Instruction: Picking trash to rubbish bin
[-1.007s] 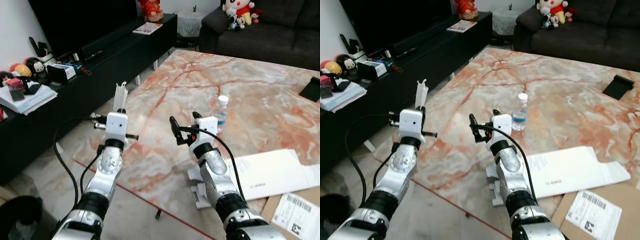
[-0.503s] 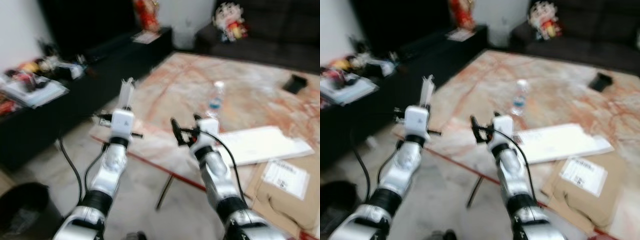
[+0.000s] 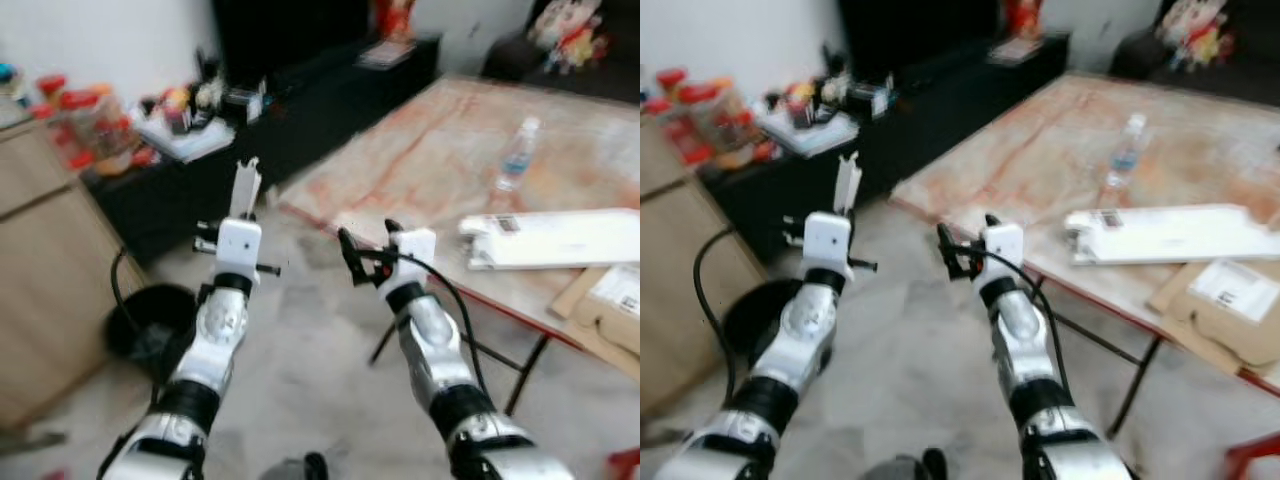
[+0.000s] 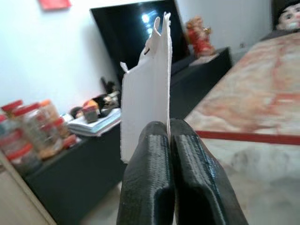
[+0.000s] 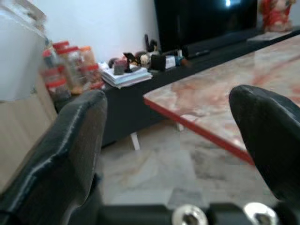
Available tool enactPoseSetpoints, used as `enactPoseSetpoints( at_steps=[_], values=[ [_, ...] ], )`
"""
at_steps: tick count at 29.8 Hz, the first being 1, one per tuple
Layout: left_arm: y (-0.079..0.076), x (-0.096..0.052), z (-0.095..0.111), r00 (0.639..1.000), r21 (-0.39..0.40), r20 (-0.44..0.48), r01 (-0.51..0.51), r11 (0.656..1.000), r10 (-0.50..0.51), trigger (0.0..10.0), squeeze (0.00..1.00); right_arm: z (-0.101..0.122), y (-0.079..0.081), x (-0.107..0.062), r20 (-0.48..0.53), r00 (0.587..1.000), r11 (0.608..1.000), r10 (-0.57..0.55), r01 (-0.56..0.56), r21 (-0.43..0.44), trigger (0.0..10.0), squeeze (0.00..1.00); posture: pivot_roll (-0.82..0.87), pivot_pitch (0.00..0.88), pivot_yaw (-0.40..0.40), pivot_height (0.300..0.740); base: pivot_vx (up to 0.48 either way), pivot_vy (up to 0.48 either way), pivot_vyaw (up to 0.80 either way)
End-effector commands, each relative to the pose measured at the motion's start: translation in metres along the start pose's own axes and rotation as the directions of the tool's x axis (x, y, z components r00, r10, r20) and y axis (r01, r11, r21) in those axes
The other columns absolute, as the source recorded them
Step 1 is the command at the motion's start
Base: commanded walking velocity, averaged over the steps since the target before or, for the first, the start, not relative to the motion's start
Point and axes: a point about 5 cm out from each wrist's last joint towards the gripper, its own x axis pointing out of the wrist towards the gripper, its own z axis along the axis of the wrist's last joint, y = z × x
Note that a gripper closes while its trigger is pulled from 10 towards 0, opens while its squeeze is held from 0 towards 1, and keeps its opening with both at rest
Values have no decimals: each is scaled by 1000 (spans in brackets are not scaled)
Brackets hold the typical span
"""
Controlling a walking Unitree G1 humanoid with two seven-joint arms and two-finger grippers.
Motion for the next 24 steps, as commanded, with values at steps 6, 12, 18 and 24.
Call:
enactPoseSetpoints(
  at_steps=[6, 12, 18, 24],
  values=[
    [3, 6, 6, 1000, 7, 23, -6, 1000, 6, 10000, 0, 8, -1, 6, 21, 1000, 1000, 4, -4, -10, 10000, 0, 19, 0, 56, 740, -260, 0, 0],
    [6, 5, 3, 1000, 0, 8, -14, 1000, 14, 10000, 0, 5, -2, 4, 4, 1000, 1000, 1, -1, -9, 10000, 0, 19, 0, 53, 740, -256, 0, 0],
    [12, -3, -27, 985, -79, -171, -7, 997, -6, 10000, 0, -11, -9, -5, -75, 997, 1000, -25, 26, 10, 10000, 0, 17, 0, 52, 740, -42, 0, 0],
    [26, -36, -75, 912, -141, -409, -28, 990, -33, 10000, 0, -53, -28, -38, -294, 948, 989, -122, 141, 44, 10000, 0, 19, 0, 49, 740, 0, 0, 0]
  ],
)
